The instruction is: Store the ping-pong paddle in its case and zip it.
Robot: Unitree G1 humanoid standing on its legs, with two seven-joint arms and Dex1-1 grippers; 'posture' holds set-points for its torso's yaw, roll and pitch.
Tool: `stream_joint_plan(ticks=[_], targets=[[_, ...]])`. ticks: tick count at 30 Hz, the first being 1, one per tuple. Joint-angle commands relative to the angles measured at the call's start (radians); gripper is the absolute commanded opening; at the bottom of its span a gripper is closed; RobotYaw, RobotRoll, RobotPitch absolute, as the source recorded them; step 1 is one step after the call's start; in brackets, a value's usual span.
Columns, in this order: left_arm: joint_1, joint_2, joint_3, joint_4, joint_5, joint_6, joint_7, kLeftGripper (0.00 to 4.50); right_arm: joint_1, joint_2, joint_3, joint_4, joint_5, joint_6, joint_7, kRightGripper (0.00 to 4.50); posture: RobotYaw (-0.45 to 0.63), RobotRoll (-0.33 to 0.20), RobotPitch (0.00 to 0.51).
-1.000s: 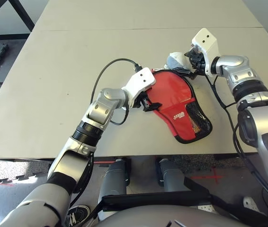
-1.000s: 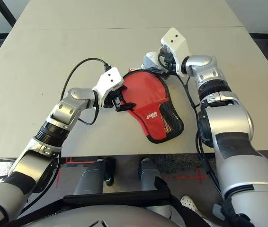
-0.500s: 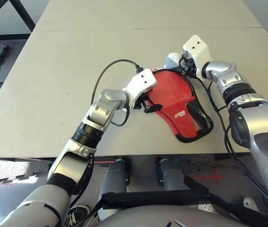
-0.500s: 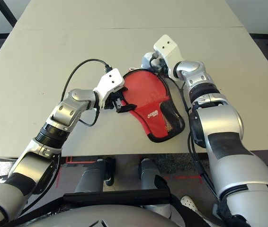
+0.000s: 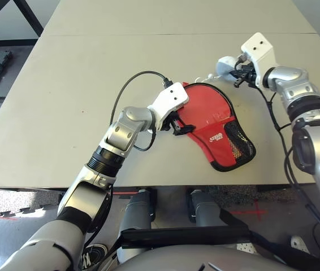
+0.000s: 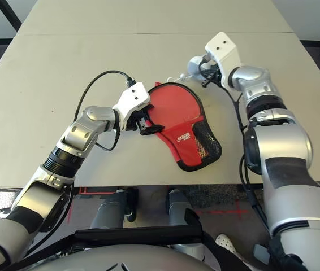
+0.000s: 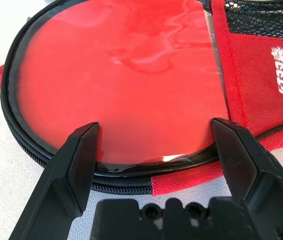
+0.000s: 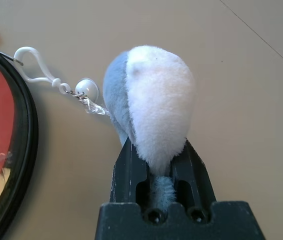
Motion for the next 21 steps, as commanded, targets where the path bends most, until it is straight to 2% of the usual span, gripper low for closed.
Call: stream_joint_plan(ticks=[1, 6, 13, 21], targets=[[0.034, -0.003, -0.064, 0.065, 0.021, 0.032, -0.012, 4.50, -0.007, -0.059, 0.003, -0.013, -0.008, -0.002, 0.072, 0.16, 0.03, 0.000, 0.226], [0.031, -0.004, -0.065, 0.072, 0.021, 0.029, -0.013, 4.50, -0.006, -0.119, 0.028, -0.025, -0.023, -0.006, 0.212, 0.16, 0.03, 0.000, 0.224], [0.025, -0.010, -0.068, 0.085, 0.021, 0.018, -0.011, 4.50, -0.010, -0.232, 0.072, -0.058, -0.040, 0.013, 0.513, 0.16, 0.01, 0.000, 0.216], [0.012, -0.018, -0.067, 0.110, 0.022, 0.001, -0.013, 4.50, 0.017, -0.339, 0.118, -0.124, 0.001, 0.047, 0.857, 0.16, 0.00, 0.000, 0.210]])
